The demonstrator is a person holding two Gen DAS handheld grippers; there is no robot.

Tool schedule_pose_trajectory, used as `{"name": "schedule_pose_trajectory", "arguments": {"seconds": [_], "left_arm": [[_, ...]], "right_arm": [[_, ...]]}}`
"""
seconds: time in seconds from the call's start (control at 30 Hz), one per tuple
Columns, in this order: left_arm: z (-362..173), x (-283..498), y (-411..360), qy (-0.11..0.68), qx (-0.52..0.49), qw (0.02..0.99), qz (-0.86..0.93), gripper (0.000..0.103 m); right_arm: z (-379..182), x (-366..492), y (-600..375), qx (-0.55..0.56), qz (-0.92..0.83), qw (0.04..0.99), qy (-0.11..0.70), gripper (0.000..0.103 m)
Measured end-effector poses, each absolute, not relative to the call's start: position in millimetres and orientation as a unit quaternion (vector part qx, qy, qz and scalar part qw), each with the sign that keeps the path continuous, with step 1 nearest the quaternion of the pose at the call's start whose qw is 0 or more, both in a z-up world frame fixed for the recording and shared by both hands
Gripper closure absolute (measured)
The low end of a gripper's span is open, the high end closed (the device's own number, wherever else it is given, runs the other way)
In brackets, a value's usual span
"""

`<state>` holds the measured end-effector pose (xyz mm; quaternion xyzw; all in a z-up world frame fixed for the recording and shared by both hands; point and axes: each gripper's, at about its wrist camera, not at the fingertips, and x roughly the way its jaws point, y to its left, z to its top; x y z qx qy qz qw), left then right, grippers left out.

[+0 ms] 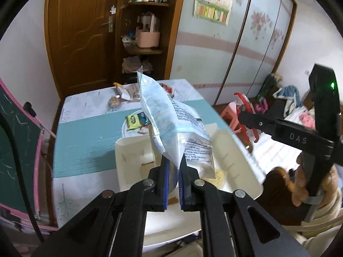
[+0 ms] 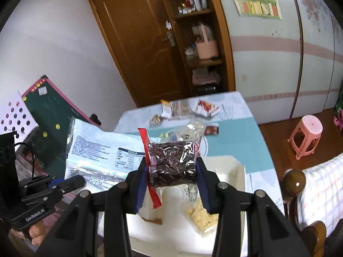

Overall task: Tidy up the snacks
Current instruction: 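Place the white-blue bag in the tray with the left tool while the right drops the dark pack, then grasp the green-yellow wrapped cake with the left tool while the right grasps a clear yellow snack bag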

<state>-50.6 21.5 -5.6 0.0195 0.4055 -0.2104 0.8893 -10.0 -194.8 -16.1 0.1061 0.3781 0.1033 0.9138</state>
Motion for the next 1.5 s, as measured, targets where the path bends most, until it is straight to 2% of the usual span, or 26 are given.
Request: {"name": "schedule_pose_trajectory", "arguments": {"seconds": [0.13,0.23,0.3,0.33,0.37,0.4,0.53,0.8,1.5], "left_arm": [[-16,-56,8,0.411,0.044,0.887,-0.208,0.098],[-24,-56,1,0.415,0.063,0.884,-0.205,0.093],[-28,-57,-2,0.417,0.070,0.885,-0.197,0.065],[-29,-58,-3,0.414,0.073,0.887,-0.189,0.033],[-28,-59,-3,0.409,0.076,0.891,-0.181,0.009],[-27,-61,-2,0.398,0.076,0.898,-0.173,0.006],[-22,-62,-3,0.385,0.080,0.904,-0.169,0.006],[-35,-55,0,0.415,0.061,0.895,-0.150,0.007],[-44,-51,4,0.430,0.045,0.893,-0.125,0.006]], "right_arm": [[-36,-10,-190,0.105,0.102,0.903,0.404,0.061],[-51,-7,-188,0.109,0.097,0.891,0.430,0.058],[-60,-5,-190,0.121,0.087,0.884,0.444,0.053],[-64,-5,-192,0.128,0.085,0.880,0.450,0.050],[-68,-5,-193,0.137,0.083,0.876,0.455,0.047],[-70,-5,-195,0.142,0.081,0.874,0.459,0.046],[-76,-7,-196,0.139,0.068,0.870,0.469,0.043],[-83,-10,-190,0.125,0.064,0.866,0.480,0.043],[-90,-9,-175,0.105,0.071,0.860,0.494,0.043]]}}
